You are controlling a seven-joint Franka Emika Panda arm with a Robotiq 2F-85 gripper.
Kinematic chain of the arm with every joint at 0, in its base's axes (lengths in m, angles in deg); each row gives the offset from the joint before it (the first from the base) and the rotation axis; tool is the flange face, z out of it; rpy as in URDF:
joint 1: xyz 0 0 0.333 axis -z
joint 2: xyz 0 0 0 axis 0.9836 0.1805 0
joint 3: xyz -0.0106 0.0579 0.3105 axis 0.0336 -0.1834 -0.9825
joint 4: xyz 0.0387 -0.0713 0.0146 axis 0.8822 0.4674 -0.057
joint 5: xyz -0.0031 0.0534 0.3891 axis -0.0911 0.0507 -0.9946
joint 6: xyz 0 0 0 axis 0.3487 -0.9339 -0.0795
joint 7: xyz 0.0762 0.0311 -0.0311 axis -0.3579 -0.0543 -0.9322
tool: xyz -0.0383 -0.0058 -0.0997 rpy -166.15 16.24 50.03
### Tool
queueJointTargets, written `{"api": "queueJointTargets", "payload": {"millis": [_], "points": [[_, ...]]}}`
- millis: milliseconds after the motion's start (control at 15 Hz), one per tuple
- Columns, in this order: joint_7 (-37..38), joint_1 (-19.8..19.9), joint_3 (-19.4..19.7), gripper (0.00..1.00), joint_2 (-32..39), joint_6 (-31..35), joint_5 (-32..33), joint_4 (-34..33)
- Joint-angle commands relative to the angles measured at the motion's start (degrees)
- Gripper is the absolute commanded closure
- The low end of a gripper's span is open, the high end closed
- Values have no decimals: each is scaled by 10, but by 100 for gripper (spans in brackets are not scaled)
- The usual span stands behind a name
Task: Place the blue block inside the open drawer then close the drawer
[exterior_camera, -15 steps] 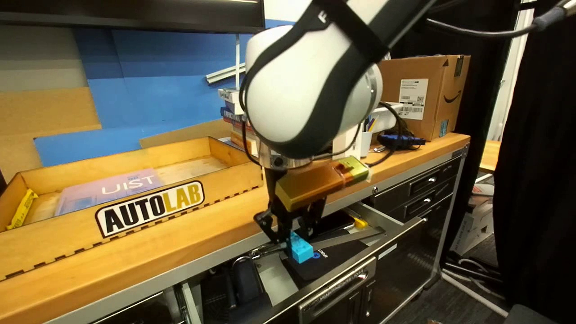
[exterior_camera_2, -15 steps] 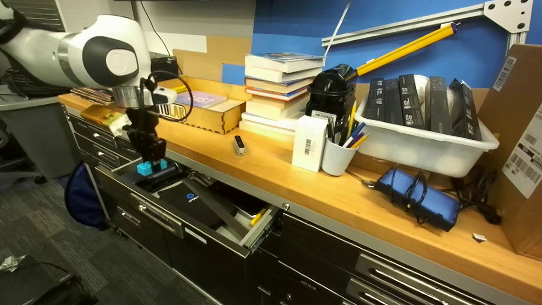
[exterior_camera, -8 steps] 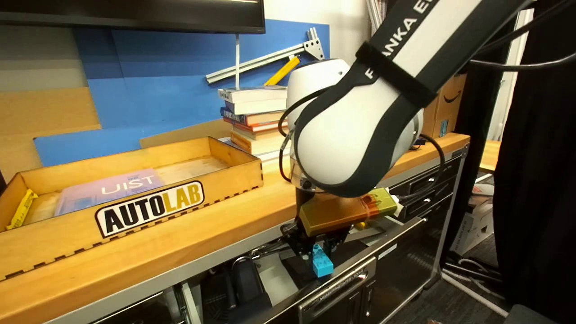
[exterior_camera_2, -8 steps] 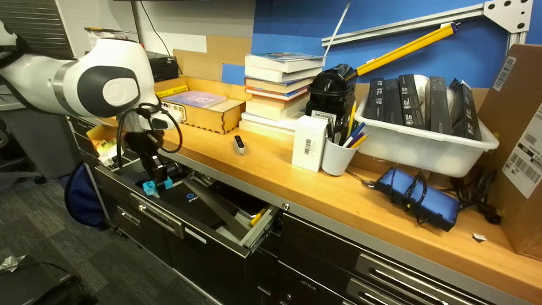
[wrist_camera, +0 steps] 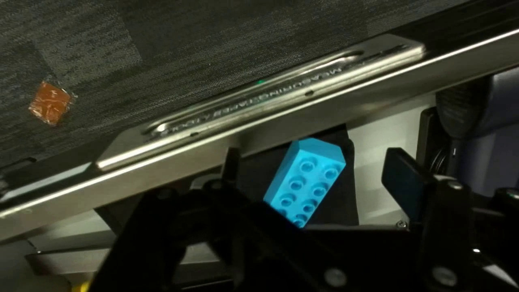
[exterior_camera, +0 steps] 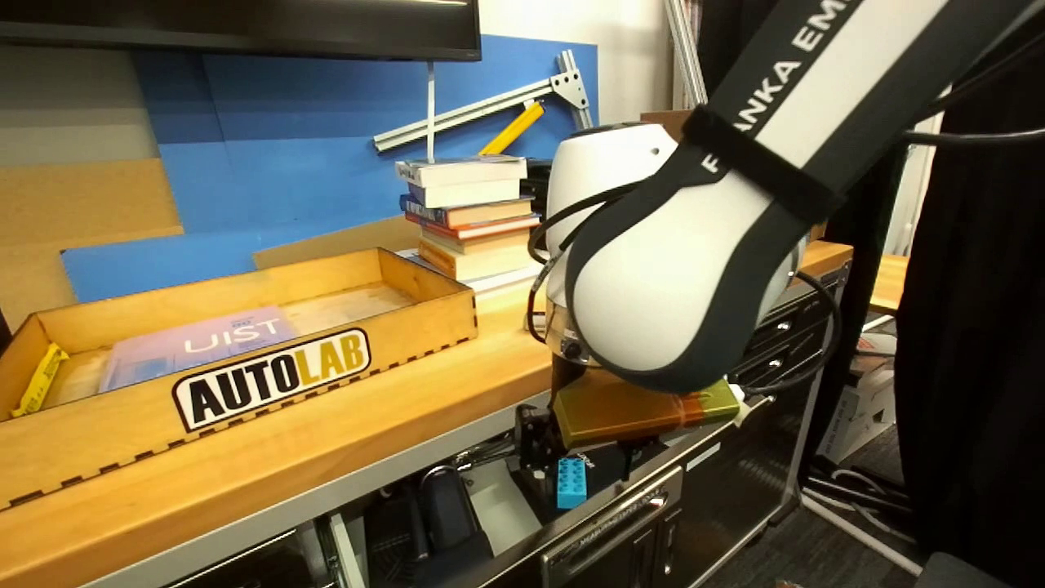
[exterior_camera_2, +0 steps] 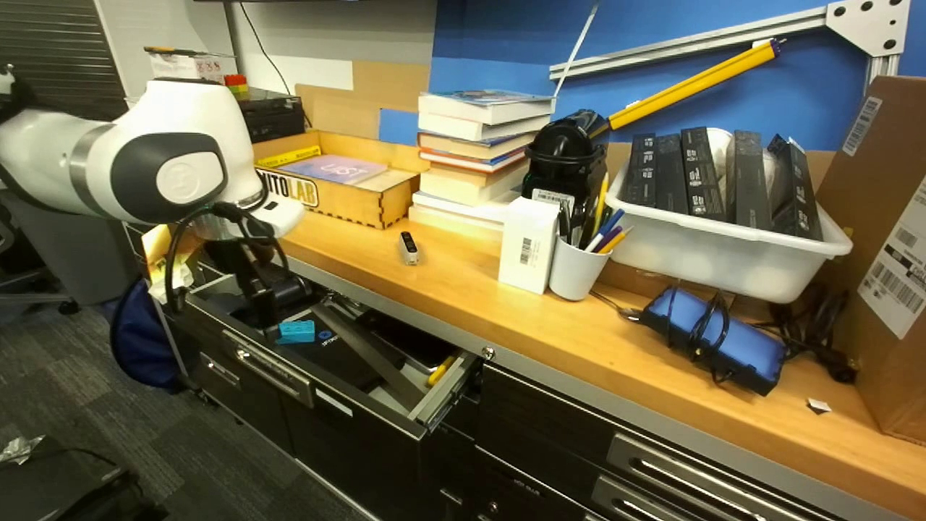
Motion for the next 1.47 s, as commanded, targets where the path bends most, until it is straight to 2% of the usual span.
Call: {"api": "queueJointTargets", "payload": {"millis": [0, 133, 200, 400, 667, 1000, 1200, 1400], "points": [[57, -6, -22, 0, -110, 11, -6, 91], [18, -22, -30, 0, -147, -1, -45, 124], [9, -24, -34, 0, -112, -27, -54, 73], [-76, -48, -24, 0, -98, -37, -110, 80], [-174, -39, -21, 0, -4, -79, -102, 19], [-216, -22, -9, 0, 89, -108, -70, -53], [-275, -17, -5, 0, 130, -118, -96, -89], [-275, -18, -2, 0, 157, -141, -87, -114]]}}
